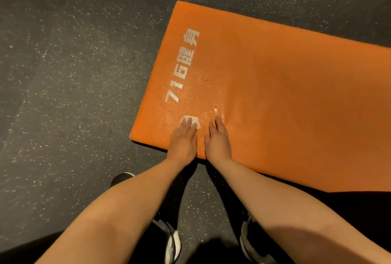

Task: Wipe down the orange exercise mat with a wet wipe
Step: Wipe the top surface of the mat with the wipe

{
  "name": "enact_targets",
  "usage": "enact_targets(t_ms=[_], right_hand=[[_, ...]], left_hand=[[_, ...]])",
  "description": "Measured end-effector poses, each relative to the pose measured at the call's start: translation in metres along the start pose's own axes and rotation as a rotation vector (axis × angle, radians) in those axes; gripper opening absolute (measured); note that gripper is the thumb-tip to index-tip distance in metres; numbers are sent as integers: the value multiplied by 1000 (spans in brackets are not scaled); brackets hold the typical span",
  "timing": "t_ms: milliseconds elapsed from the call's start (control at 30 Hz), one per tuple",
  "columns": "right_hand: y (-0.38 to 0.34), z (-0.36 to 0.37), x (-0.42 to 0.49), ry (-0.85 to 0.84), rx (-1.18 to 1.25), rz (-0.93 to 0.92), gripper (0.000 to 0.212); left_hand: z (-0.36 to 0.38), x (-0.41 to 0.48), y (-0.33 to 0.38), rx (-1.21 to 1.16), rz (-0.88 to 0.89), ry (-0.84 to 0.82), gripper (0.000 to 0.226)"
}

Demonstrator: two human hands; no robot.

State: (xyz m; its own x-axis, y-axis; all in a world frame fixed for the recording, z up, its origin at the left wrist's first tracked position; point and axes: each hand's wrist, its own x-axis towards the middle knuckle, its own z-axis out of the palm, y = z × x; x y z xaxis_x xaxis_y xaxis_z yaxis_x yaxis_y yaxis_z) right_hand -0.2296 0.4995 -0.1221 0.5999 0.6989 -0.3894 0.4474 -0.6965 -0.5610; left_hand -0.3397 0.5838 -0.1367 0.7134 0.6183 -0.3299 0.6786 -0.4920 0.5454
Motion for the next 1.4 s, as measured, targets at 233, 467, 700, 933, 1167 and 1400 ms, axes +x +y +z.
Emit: enact_targets(t_ms=[233,467,700,933,1167,1400], right_hand=[[3,8,-7,-47,-153,-59,53],[-3,9,-18,-59,-316,-93,57],[-2,3,-27,-106,-270,-78,52],[2,-2,-41,-85,-326,-50,52],[8,-5,-48,-85,-369,8,51],[5,-7,-49,-118,-371,24,53]], left_hand=[[-4,-11,-11,121,28,11,52],[-9,-16,-12,47,-142,32,54],[-5,-37,-16,106,13,-23,53],[4,-44,-5,25,-126,7,57],[10,-59,2,110,74,-59,54],[5,-45,2,87,-172,-8,56]])
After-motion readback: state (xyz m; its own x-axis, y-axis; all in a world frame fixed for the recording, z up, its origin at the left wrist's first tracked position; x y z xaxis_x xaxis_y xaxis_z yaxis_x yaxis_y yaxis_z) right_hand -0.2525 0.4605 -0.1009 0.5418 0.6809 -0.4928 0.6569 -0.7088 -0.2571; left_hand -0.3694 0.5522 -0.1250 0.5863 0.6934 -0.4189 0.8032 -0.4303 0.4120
